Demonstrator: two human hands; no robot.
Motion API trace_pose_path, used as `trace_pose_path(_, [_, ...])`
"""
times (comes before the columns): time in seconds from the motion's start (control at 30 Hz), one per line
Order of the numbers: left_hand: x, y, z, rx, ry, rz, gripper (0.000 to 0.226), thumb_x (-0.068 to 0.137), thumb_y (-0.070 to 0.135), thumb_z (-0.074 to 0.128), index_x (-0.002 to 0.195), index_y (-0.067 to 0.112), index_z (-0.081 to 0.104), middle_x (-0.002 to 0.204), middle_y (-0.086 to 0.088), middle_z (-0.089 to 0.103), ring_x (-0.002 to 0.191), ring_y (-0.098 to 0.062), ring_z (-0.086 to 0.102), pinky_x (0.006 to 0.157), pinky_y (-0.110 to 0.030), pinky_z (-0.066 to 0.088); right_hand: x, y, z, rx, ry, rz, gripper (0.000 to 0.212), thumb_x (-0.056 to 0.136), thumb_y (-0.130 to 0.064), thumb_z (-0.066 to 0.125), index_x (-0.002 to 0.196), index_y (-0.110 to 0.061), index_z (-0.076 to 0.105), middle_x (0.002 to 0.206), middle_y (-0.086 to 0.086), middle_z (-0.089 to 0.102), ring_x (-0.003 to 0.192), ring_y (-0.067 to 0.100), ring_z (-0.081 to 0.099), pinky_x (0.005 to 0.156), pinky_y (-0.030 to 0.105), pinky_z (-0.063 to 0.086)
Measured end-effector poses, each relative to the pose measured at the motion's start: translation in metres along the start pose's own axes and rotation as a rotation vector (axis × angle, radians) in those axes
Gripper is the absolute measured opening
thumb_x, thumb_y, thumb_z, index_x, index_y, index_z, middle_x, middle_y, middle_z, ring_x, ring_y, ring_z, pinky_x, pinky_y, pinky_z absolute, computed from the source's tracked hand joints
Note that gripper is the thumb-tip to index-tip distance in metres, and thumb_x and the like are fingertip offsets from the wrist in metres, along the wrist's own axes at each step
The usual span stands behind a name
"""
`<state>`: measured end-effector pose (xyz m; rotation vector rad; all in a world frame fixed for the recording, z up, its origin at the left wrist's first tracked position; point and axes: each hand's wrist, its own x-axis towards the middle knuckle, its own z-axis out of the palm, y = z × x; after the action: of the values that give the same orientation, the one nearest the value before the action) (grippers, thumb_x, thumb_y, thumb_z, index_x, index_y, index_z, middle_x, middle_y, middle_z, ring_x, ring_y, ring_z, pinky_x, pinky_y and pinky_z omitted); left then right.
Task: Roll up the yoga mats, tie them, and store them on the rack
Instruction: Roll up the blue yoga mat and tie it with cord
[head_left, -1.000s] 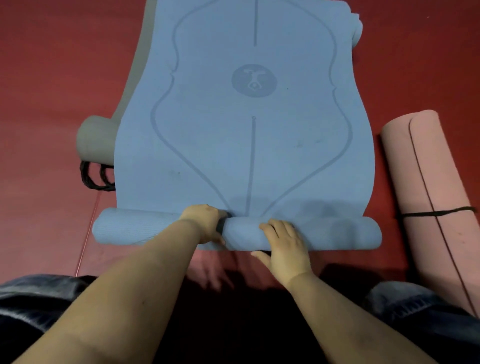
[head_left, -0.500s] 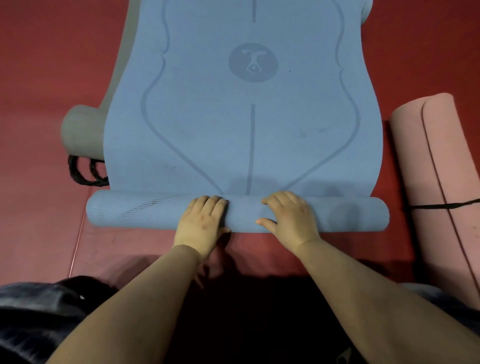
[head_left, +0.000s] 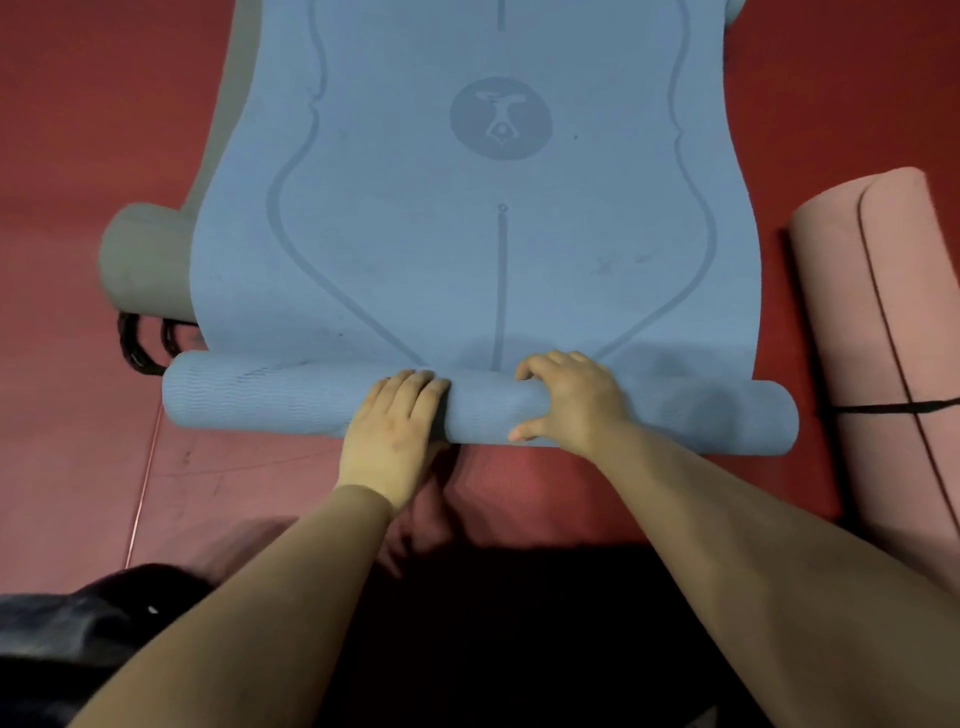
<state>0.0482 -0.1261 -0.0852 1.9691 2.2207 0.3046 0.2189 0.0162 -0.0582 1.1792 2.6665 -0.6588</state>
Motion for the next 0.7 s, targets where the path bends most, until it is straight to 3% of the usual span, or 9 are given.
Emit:
trace_pose_path(0.07, [0.01, -0.004, -0.006, 0.015, -0.009, 0.013, 0.068, 0.049, 0.02, 0.09, 0.109, 0.003, 0.064, 0.105, -0.015, 0.067, 0.093, -0.033, 0.065, 0.088, -0.038, 0.048, 0.002, 0.002, -0.002, 0.022, 0.017, 0.001, 0.068, 0.059, -0.049, 0.082, 0.117, -0.024, 0.058, 0.115, -0.002, 0.058, 0.111, 0.02, 0.049, 0.098, 0.031, 0.034])
trace_pose_path(0.13, [0.021, -0.007, -0.018, 0.029, -0.072, 0.04, 0.069, 0.048, 0.028, 0.091, 0.108, 0.003, 0.066, 0.101, -0.013, 0.069, 0.09, -0.031, 0.067, 0.082, -0.037, 0.052, -0.005, 0.005, 0.0, -0.016, 0.149, -0.069, 0.067, 0.056, -0.049, 0.084, 0.113, -0.02, 0.063, 0.108, 0.001, 0.061, 0.104, 0.024, 0.055, 0.096, 0.034, 0.036])
trace_pose_path(0.2, [0.031, -0.009, -0.03, -0.012, -0.153, 0.014, 0.069, 0.061, 0.034, 0.084, 0.119, 0.006, 0.06, 0.113, -0.011, 0.066, 0.103, -0.031, 0.062, 0.09, -0.034, 0.046, -0.019, 0.005, 0.009, -0.078, 0.383, -0.13, 0.06, 0.054, -0.045, 0.086, 0.102, -0.014, 0.067, 0.1, 0.003, 0.064, 0.093, 0.026, 0.058, 0.091, 0.034, 0.035])
trace_pose_path(0.27, [0.041, -0.011, -0.038, -0.045, -0.235, -0.03, 0.068, 0.074, 0.04, 0.074, 0.132, 0.014, 0.049, 0.126, -0.007, 0.059, 0.117, -0.027, 0.053, 0.097, -0.032, 0.036, -0.031, 0.0, 0.021, -0.128, 0.53, -0.165, 0.056, 0.056, -0.041, 0.086, 0.1, -0.013, 0.067, 0.1, 0.006, 0.064, 0.094, 0.024, 0.052, 0.09, 0.034, 0.032])
trace_pose_path(0.37, [0.058, -0.014, -0.049, -0.044, -0.408, -0.092, 0.067, 0.079, 0.046, 0.069, 0.135, 0.021, 0.042, 0.128, -0.004, 0.056, 0.117, -0.025, 0.051, 0.091, -0.032, 0.038, -0.029, -0.007, 0.026, -0.172, 0.524, -0.154, 0.065, 0.052, -0.046, 0.086, 0.104, -0.013, 0.064, 0.104, 0.007, 0.063, 0.098, 0.026, 0.054, 0.092, 0.036, 0.033])
trace_pose_path(0.47, [0.072, -0.019, -0.057, -0.082, -0.466, -0.107, 0.065, 0.08, 0.047, 0.068, 0.135, 0.024, 0.042, 0.127, 0.0, 0.056, 0.116, -0.023, 0.051, 0.089, -0.031, 0.039, -0.016, -0.01, 0.009, -0.159, 0.448, -0.111, 0.068, 0.045, -0.047, 0.087, 0.1, -0.016, 0.064, 0.099, 0.002, 0.063, 0.091, 0.027, 0.059, 0.085, 0.038, 0.041])
trace_pose_path(0.5, [0.072, -0.019, -0.057, -0.093, -0.423, -0.106, 0.065, 0.08, 0.047, 0.068, 0.135, 0.023, 0.044, 0.128, -0.001, 0.055, 0.116, -0.024, 0.051, 0.091, -0.032, 0.039, -0.011, -0.009, 0.001, -0.126, 0.423, -0.1, 0.067, 0.045, -0.046, 0.088, 0.1, -0.016, 0.064, 0.099, 0.001, 0.063, 0.091, 0.027, 0.059, 0.083, 0.037, 0.043])
trace_pose_path(0.63, [0.046, -0.015, -0.044, -0.098, 0.112, 0.028, 0.044, 0.081, 0.035, 0.062, 0.115, 0.007, 0.062, 0.112, -0.013, 0.061, 0.1, -0.03, 0.057, 0.086, -0.037, 0.045, 0.01, 0.003, -0.028, 0.085, 0.246, -0.041, 0.065, 0.06, -0.041, 0.085, 0.116, -0.018, 0.061, 0.115, -0.001, 0.06, 0.112, 0.024, 0.05, 0.097, 0.033, 0.034])
trace_pose_path(0.7, [0.035, -0.011, -0.033, -0.074, 0.138, 0.032, 0.05, 0.081, 0.036, 0.058, 0.118, 0.004, 0.06, 0.117, -0.016, 0.06, 0.109, -0.032, 0.053, 0.097, -0.043, 0.042, 0.02, 0.007, -0.036, 0.147, 0.181, -0.03, 0.066, 0.061, -0.041, 0.084, 0.118, -0.02, 0.06, 0.118, -0.002, 0.059, 0.114, 0.021, 0.047, 0.1, 0.028, 0.031])
